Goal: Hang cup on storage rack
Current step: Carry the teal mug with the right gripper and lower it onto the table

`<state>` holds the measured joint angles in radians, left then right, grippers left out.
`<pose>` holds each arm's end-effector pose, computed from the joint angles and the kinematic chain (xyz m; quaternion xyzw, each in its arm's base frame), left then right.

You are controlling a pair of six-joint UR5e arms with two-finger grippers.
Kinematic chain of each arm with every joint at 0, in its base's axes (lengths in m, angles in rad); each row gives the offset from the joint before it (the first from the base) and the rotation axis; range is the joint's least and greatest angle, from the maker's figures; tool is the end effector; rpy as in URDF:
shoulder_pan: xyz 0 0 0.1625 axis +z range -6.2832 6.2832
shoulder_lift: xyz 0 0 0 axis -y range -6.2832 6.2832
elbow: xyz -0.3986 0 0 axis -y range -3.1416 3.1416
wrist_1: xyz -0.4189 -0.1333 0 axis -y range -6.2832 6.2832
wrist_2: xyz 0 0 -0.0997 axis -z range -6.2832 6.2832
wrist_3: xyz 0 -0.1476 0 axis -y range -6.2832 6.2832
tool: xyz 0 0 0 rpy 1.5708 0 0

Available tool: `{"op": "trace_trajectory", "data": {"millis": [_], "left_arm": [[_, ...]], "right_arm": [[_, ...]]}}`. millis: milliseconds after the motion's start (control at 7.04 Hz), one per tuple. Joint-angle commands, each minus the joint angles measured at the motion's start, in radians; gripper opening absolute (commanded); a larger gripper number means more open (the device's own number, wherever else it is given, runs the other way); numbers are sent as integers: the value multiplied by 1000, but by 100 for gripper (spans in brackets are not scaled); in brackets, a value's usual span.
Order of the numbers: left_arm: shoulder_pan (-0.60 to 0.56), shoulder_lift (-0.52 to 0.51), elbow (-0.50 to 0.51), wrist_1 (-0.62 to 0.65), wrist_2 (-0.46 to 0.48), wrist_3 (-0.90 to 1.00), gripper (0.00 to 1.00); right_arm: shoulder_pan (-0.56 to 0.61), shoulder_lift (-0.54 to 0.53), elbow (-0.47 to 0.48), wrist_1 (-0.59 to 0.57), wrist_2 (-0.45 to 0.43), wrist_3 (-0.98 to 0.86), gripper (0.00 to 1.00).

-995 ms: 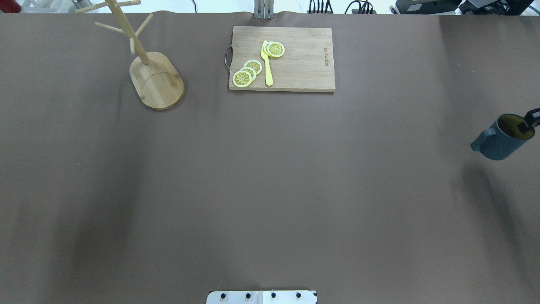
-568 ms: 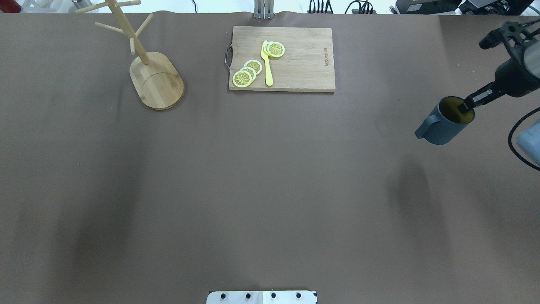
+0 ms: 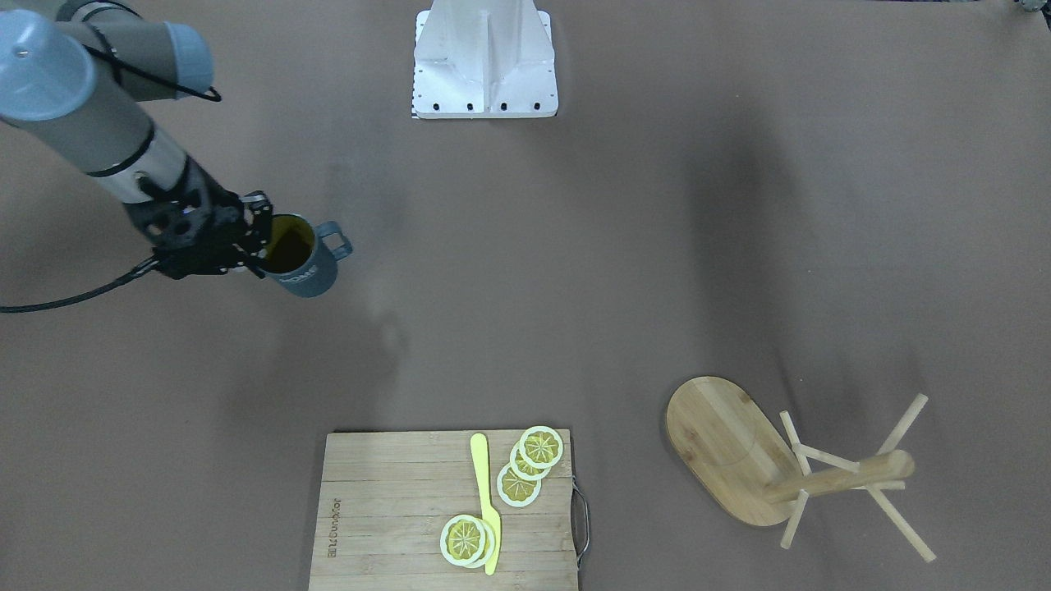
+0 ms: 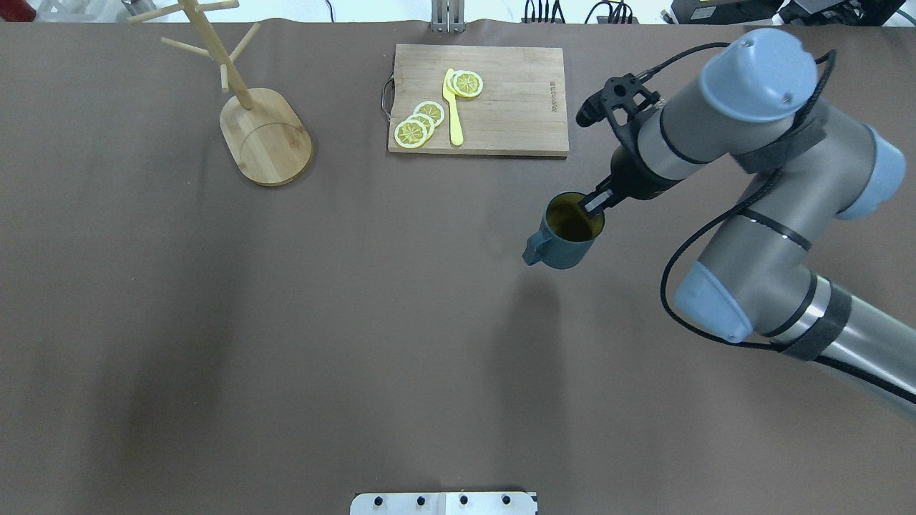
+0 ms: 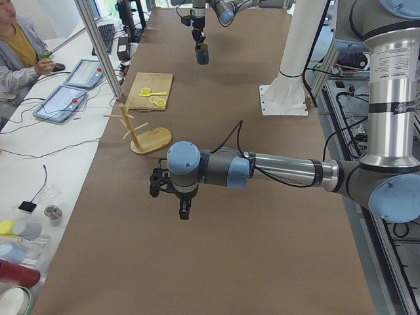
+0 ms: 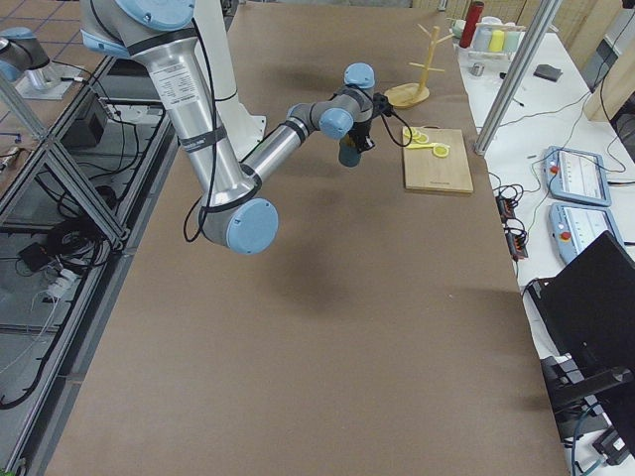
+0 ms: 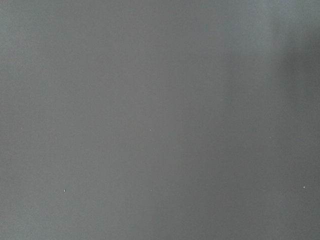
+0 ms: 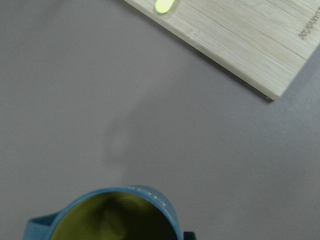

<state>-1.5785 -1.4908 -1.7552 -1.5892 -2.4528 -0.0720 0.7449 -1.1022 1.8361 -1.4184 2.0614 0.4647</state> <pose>-0.0232 -0.4950 0.5971 0.0418 0.4276 -0.0098 0.9029 -0.4383 -0.4909 0.2426 0.2004 -0.4254 -0.2598 0.8434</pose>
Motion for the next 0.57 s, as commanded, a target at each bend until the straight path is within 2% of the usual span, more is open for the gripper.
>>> {"op": "trace_trajectory", "data": {"millis": [0,284,426], "left_arm": [[0,0,-6,0,-3,-2,98],[0,0,-7,0,-12,-2,98],[0,0,-6,0,-11,-2,98]], "right_arm": [[-129,70,-38,10,-121,66,0],[-209,177,-211,181,-213,212,0],[-219,185,-218,205,-214,216,0]]}}
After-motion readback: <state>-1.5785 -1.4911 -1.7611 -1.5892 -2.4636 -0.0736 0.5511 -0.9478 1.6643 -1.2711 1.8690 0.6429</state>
